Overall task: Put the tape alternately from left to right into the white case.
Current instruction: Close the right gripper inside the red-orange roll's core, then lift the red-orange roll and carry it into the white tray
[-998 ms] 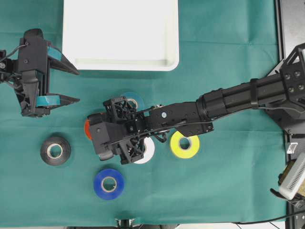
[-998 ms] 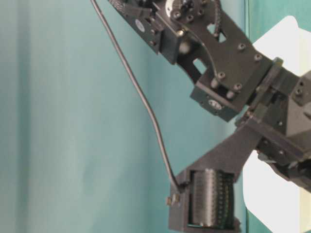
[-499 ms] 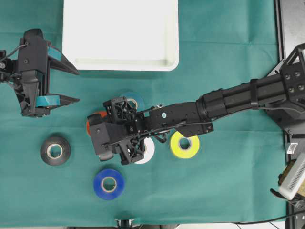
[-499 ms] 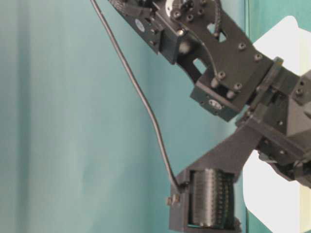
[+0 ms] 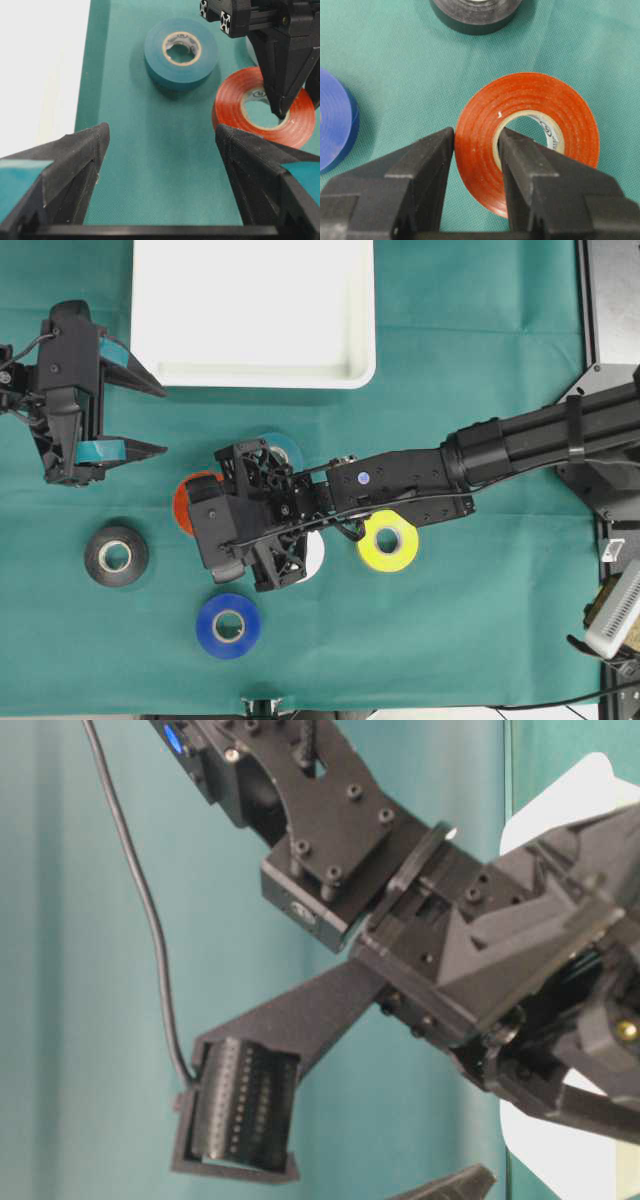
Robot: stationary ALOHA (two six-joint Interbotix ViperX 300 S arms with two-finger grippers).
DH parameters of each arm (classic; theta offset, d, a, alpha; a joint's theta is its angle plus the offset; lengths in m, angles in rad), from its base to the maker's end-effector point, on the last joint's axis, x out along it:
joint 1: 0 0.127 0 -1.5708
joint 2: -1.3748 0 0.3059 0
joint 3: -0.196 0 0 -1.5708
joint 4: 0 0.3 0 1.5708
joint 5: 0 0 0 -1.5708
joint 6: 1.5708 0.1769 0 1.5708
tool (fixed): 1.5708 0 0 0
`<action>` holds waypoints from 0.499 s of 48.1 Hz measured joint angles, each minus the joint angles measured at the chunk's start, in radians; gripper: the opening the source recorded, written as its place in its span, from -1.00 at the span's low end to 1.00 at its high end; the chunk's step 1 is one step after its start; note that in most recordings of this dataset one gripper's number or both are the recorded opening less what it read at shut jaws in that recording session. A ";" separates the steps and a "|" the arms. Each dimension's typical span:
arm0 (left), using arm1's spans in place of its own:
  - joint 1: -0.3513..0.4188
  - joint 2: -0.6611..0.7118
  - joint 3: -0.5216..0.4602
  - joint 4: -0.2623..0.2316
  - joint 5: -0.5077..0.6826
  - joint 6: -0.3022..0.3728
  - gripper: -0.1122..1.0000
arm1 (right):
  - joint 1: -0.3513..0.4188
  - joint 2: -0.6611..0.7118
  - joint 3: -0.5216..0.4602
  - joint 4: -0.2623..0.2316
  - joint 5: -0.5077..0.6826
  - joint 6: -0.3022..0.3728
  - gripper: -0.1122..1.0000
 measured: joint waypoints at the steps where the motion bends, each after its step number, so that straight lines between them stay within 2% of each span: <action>1: 0.000 0.000 0.000 0.000 0.002 0.000 0.85 | 0.002 0.000 0.000 0.000 0.000 0.000 -0.75; 11: 0.000 0.000 0.000 0.002 0.008 0.000 0.85 | 0.000 -0.002 0.002 -0.003 0.018 -0.002 -0.75; 24: 0.000 0.000 0.000 0.000 0.011 -0.002 0.85 | -0.017 -0.061 0.044 -0.048 0.054 0.000 -0.75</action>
